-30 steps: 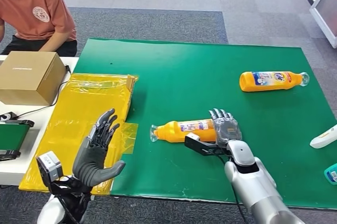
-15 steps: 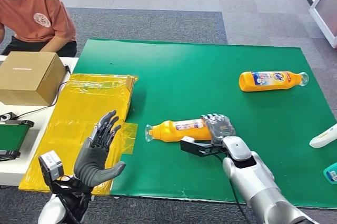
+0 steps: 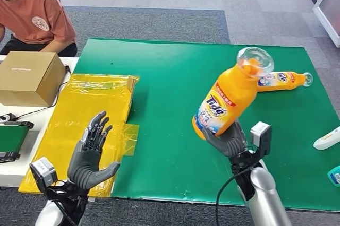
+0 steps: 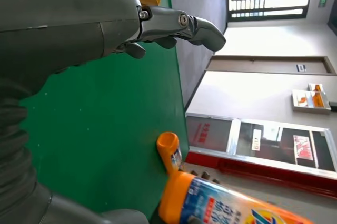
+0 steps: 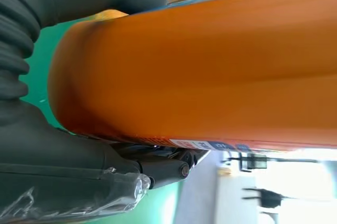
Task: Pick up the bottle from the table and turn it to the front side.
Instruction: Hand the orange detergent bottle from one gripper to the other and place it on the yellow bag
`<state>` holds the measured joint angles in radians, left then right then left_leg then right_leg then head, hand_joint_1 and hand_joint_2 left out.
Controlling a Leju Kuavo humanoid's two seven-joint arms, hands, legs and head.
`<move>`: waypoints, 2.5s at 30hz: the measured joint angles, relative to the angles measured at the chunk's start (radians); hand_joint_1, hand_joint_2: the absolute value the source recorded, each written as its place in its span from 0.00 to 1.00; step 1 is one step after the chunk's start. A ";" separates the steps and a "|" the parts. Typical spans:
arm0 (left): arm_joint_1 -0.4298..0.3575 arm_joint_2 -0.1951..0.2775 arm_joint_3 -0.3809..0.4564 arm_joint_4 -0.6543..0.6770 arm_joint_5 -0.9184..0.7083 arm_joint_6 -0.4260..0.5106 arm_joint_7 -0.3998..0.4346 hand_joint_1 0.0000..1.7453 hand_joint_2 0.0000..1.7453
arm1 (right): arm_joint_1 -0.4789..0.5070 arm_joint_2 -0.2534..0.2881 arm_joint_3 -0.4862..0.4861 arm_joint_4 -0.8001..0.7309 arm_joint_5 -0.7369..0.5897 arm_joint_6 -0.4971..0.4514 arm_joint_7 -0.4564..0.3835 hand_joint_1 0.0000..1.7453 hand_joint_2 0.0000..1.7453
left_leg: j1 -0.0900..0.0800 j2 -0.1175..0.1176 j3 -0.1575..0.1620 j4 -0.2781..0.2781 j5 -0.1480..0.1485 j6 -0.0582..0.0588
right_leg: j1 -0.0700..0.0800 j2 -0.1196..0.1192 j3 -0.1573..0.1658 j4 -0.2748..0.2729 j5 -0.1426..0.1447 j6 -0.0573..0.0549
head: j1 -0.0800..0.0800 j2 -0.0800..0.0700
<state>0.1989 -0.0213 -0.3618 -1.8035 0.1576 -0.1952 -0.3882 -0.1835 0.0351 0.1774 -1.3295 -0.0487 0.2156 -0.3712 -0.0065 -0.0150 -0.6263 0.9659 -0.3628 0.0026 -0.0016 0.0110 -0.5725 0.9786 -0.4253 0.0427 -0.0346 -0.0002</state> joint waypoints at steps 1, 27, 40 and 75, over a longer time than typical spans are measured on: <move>-0.003 0.001 0.003 0.000 0.000 0.001 0.001 0.00 1.00 | 0.014 0.005 0.001 -0.032 -0.001 -0.010 -0.007 1.00 1.00 | 0.000 0.000 0.000 0.000 0.000 0.000 | 0.000 0.000 0.000 0.000 0.000 0.000 | 0.000 0.000; -0.504 0.077 -0.328 0.118 0.094 -0.196 0.267 0.00 1.00 | -0.072 0.066 0.325 0.149 0.616 -0.420 -0.020 1.00 1.00 | 0.001 0.000 -0.001 0.000 0.003 -0.001 | 0.001 0.000 -0.001 0.001 0.002 0.000 | 0.000 0.000; -0.541 0.127 -0.377 0.169 -0.021 -0.144 0.305 1.00 1.00 | -0.076 0.068 0.346 0.204 0.646 -0.426 0.008 1.00 1.00 | 0.001 0.000 -0.001 0.000 0.002 -0.001 | 0.001 0.000 -0.001 0.001 0.002 0.000 | 0.000 0.000; -0.492 0.052 -0.266 0.711 -1.454 0.609 0.294 1.00 1.00 | -0.068 0.066 0.163 -0.128 0.472 -0.370 0.040 0.00 1.00 | 0.001 0.001 -0.002 0.000 0.004 -0.002 | 0.000 0.000 -0.003 0.001 0.003 -0.001 | 0.000 0.000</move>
<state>-0.2931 0.0308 -0.6277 -1.0925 -1.2962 0.4140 -0.0939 -0.2510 0.1012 0.3400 -1.4577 0.4233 -0.1547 -0.3314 -0.0055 -0.0144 -0.6282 0.9660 -0.3586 0.0009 -0.0014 0.0113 -0.5752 0.9792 -0.4221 0.0422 -0.0346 0.0000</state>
